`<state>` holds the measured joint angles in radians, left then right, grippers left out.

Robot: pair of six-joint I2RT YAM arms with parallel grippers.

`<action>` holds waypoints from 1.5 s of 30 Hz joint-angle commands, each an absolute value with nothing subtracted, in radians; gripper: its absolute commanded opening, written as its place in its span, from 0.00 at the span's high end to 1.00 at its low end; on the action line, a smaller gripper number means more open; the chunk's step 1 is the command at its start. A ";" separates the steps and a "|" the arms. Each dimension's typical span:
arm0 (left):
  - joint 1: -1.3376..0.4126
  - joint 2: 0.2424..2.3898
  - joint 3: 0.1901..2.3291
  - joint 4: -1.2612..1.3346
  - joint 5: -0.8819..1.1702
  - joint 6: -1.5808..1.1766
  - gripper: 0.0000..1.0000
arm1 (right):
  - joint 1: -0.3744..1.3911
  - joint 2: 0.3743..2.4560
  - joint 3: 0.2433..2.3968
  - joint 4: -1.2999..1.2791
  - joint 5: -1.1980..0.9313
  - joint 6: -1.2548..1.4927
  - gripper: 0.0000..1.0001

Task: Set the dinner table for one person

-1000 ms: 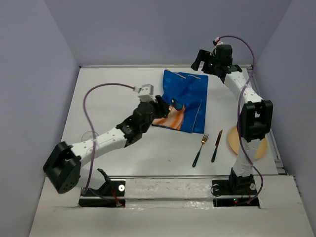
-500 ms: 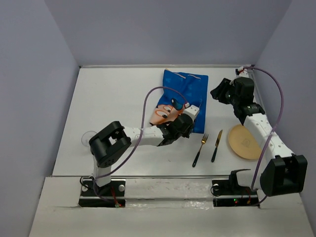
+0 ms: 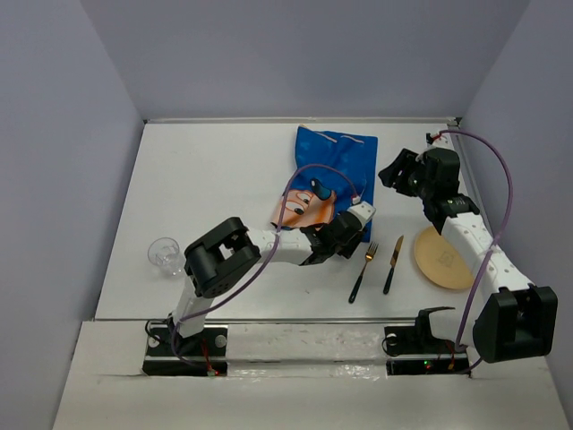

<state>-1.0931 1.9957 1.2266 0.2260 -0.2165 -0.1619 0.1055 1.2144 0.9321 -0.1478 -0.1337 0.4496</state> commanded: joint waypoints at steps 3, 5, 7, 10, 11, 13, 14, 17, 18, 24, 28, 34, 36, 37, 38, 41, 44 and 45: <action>-1.095 1.994 1.252 0.245 -0.279 -0.127 0.46 | 0.103 1.201 0.916 -0.077 -0.169 0.449 0.39; -1.097 2.002 1.256 0.245 -0.294 -0.121 0.46 | 0.103 1.200 0.916 -0.077 -0.166 0.448 0.39; -1.095 2.009 1.259 0.239 -0.305 -0.118 0.47 | 0.103 1.197 0.914 -0.077 -0.166 0.446 0.39; -1.097 2.023 1.269 0.233 -0.311 -0.113 0.52 | 0.103 1.197 0.913 -0.074 -0.166 0.446 0.39; -1.095 2.031 1.272 0.233 -0.316 -0.112 0.53 | 0.103 1.200 0.911 -0.074 -0.164 0.446 0.39; -1.095 2.037 1.273 0.233 -0.324 -0.110 0.58 | 0.103 1.200 0.910 -0.074 -0.164 0.446 0.39; -1.095 2.037 1.270 0.233 -0.327 -0.113 0.60 | 0.103 1.200 0.910 -0.072 -0.167 0.445 0.39; -1.095 2.037 1.266 0.247 -0.336 -0.112 0.68 | 0.103 1.201 0.908 -0.069 -0.178 0.445 0.38; -1.097 2.037 1.264 0.250 -0.340 -0.113 0.69 | 0.103 1.203 0.908 -0.069 -0.178 0.446 0.37; -1.095 2.016 1.246 0.281 -0.363 -0.123 0.92 | 0.103 1.207 0.890 -0.064 -0.183 0.454 0.36; -1.095 1.987 1.221 0.313 -0.354 -0.132 0.88 | 0.103 1.212 0.873 -0.055 -0.187 0.460 0.36; -1.095 1.962 1.209 0.328 -0.310 -0.133 1.00 | 0.103 1.204 0.868 -0.055 -0.178 0.463 0.36; -1.095 1.951 1.206 0.328 -0.305 -0.150 1.00 | 0.103 1.207 0.864 -0.057 -0.172 0.462 0.36; -1.094 1.945 1.206 0.328 -0.305 -0.158 1.00 | 0.103 1.213 0.861 -0.057 -0.169 0.462 0.36; -1.086 1.937 1.206 0.330 -0.302 -0.167 1.00 | 0.103 1.219 0.858 -0.057 -0.164 0.462 0.36; -1.051 1.882 1.184 0.344 -0.298 -0.233 1.00 | 0.103 1.250 0.841 -0.057 -0.141 0.466 0.36; -0.979 1.803 1.120 0.389 -0.226 -0.346 1.00 | 0.103 1.282 0.819 -0.057 -0.107 0.479 0.37; -0.960 1.764 1.106 0.420 -0.194 -0.371 1.00 | 0.103 1.292 0.815 -0.055 -0.101 0.485 0.38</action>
